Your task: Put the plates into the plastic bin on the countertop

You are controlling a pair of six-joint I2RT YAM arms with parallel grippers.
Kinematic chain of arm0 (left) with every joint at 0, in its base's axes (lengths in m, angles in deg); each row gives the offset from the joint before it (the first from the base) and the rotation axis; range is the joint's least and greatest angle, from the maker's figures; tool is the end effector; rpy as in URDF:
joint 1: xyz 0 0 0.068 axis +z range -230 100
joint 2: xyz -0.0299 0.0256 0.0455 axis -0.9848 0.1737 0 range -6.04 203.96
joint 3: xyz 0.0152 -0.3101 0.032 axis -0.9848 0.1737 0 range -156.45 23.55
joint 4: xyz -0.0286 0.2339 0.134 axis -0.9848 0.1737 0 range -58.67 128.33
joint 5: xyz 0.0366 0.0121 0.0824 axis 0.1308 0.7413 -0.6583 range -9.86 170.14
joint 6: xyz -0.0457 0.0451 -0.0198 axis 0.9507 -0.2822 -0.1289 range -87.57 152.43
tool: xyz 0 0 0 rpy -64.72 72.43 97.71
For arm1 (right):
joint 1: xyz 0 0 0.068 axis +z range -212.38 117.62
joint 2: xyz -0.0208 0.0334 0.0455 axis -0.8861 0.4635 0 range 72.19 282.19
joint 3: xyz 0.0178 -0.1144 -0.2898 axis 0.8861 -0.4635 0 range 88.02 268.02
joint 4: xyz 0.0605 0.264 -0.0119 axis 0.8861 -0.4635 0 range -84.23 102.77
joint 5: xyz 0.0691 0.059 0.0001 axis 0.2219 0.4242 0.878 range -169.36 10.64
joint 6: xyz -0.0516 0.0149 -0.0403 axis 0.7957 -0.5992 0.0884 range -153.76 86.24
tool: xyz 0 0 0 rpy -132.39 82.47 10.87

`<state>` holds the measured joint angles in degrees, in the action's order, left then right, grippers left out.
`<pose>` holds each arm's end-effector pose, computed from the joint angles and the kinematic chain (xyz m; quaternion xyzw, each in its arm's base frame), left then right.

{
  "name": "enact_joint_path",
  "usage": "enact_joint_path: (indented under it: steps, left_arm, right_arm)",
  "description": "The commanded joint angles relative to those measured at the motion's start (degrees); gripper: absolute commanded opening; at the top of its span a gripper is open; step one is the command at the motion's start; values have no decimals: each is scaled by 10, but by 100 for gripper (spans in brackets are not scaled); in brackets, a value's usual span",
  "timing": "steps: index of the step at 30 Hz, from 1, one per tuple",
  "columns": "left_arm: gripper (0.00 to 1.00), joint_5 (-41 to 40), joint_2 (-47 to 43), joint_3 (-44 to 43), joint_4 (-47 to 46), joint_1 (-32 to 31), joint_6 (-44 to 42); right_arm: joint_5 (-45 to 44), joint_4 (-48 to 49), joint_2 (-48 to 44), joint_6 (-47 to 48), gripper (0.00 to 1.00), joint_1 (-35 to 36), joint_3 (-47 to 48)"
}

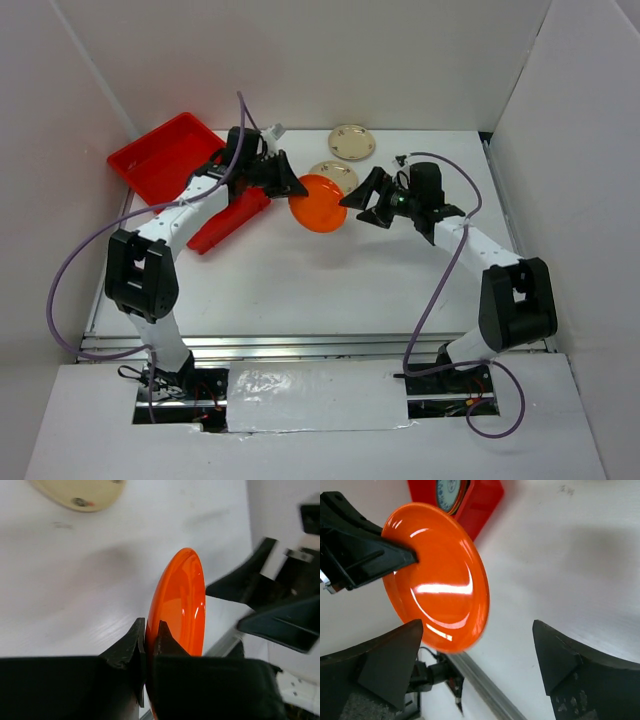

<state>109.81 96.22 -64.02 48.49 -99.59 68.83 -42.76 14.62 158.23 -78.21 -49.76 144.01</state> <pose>0.4143 -0.1757 0.3406 -0.0004 0.8540 -0.4181 0.3097 0.3375 0.1083 0.2860 0.0683 0.8277 0.4696 0.2996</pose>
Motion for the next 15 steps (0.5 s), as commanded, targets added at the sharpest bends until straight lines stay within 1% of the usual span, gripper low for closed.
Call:
enact_joint_path:
  steps: [1, 2, 3, 4, 5, 6, 7, 9, 11, 12, 14, 15]
  left_arm:
    - [0, -102, -21, -31, 36, 39, 10]
    - [0, -191, -30, -33, 48, 66, 19]
    - [0, -230, -45, -30, 57, 86, 33]
    - [0, -259, -51, -9, 51, 105, 62]
    - [0, -280, -57, 5, 38, 152, 76]
    - [0, -290, -61, 16, 24, 175, 87]
    - [0, -292, -58, 29, -4, 194, 103]
    - [0, -278, -31, 18, -17, 248, 112]
    - [0, -267, -6, -1, -20, 278, 113]
    - [0, -258, 20, -12, -21, 286, 110]
    - [0, -234, 52, -59, -3, 304, 101]
    - [0, -234, 79, -93, 11, 308, 97]
  right_arm:
    - [-39, 22, -14, 1, 100, -14, -6]
    - [-54, 12, -24, 1, 100, -23, -19]
    - [-69, 11, -26, 2, 100, -29, -27]
    - [-67, 11, -28, 8, 100, -32, -32]
    - [-65, 12, -28, 10, 100, -37, -39]
    - [-58, 11, -27, 13, 100, -37, -42]
    - [-56, 7, -25, 19, 100, -38, -43]
    - [-53, 2, -28, 29, 100, -40, -47]
    - [-55, -4, -34, 34, 100, -43, -52]
    - [-53, -4, -37, 37, 100, -46, -54]
    - [-44, -4, -39, 41, 100, -49, -55]
    - [-40, -4, -39, 43, 100, -51, -55]
